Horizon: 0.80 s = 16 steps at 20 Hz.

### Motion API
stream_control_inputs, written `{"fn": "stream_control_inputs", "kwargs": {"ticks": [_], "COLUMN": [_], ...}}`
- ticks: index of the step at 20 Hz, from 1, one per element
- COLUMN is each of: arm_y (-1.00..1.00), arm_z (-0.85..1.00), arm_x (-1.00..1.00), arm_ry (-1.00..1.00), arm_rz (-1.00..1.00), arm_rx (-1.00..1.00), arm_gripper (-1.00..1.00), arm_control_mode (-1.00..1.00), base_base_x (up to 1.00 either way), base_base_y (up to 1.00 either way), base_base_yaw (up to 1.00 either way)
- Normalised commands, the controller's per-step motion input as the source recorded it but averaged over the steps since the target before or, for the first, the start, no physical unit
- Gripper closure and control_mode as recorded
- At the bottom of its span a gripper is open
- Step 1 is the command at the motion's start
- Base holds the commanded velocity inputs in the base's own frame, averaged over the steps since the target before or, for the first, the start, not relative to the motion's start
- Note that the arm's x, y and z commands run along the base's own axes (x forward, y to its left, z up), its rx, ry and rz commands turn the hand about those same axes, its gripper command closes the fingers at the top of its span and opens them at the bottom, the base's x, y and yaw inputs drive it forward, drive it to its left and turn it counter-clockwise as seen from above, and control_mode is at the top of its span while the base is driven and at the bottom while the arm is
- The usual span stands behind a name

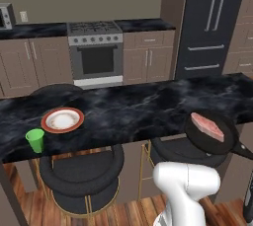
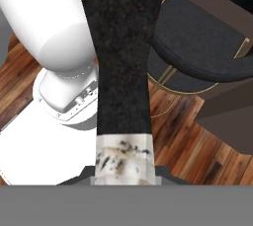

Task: Pick up the pan with the steak in it and place it on the dining table. Then place the steak on the plate.

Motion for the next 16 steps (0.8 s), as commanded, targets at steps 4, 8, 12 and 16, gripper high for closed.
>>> {"fn": "stream_control_inputs", "kwargs": {"ticks": [4,8,12,16], "arm_y": [0.0,0.0,0.08,0.45], "arm_z": [0.0,0.0,0.0,0.0], "arm_x": [0.0,0.0,0.16,0.62], "arm_ry": [0.0,0.0,0.02,0.01], "arm_rz": [0.0,0.0,-0.02,-0.08], "arm_rx": [0.0,0.0,-0.01,-0.09], "arm_gripper": [1.0,1.0,1.0,1.0], "arm_control_mode": [1.0,1.0,-1.0,-1.0], "base_base_x": [0.76,0.11,0.0,0.0], "base_base_y": [0.08,0.01,0.0,0.0], "base_base_yaw": [0.0,0.0,0.0,0.0]}}
